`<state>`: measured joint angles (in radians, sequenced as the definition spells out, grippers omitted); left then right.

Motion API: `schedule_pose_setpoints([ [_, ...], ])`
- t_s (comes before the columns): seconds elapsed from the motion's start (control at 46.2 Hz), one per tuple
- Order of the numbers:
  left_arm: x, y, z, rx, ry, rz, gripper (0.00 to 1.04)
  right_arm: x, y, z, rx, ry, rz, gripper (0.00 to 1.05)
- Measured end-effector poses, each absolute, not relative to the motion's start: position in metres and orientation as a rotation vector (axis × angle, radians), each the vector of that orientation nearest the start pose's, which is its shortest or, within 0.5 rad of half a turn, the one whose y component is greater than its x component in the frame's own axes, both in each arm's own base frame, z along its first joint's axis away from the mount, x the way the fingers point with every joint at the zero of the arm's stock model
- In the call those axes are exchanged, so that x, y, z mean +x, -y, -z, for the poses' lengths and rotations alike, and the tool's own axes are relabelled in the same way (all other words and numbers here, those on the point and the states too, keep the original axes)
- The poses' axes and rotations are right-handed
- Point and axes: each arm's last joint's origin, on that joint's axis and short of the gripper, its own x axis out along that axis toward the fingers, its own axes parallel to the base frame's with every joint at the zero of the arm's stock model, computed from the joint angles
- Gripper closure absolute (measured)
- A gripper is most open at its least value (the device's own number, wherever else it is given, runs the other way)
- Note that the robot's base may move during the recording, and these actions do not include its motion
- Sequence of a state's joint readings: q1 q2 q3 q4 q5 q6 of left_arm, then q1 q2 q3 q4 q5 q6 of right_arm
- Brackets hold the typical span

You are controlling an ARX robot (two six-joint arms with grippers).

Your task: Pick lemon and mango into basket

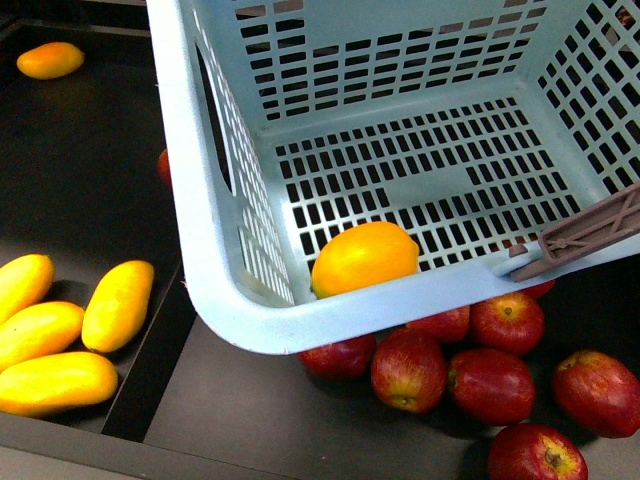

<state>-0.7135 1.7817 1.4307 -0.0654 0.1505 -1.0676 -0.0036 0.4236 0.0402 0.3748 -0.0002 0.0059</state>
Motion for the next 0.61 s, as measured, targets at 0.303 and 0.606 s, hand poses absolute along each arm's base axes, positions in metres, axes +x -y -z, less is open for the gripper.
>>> schedule_pose_setpoints([
  [0.303,0.3102,0.2743,-0.2948,-0.864,-0.815,0.541,0.98,0.1201,0.0005,-0.1732,0.004,0.025,0.004,0.69],
  [0.606,0.3086,0.2771,-0.2934,-0.858,-0.821,0.547,0.98,0.12,0.0004,-0.1731,0.004,0.025,0.007,0.12],
])
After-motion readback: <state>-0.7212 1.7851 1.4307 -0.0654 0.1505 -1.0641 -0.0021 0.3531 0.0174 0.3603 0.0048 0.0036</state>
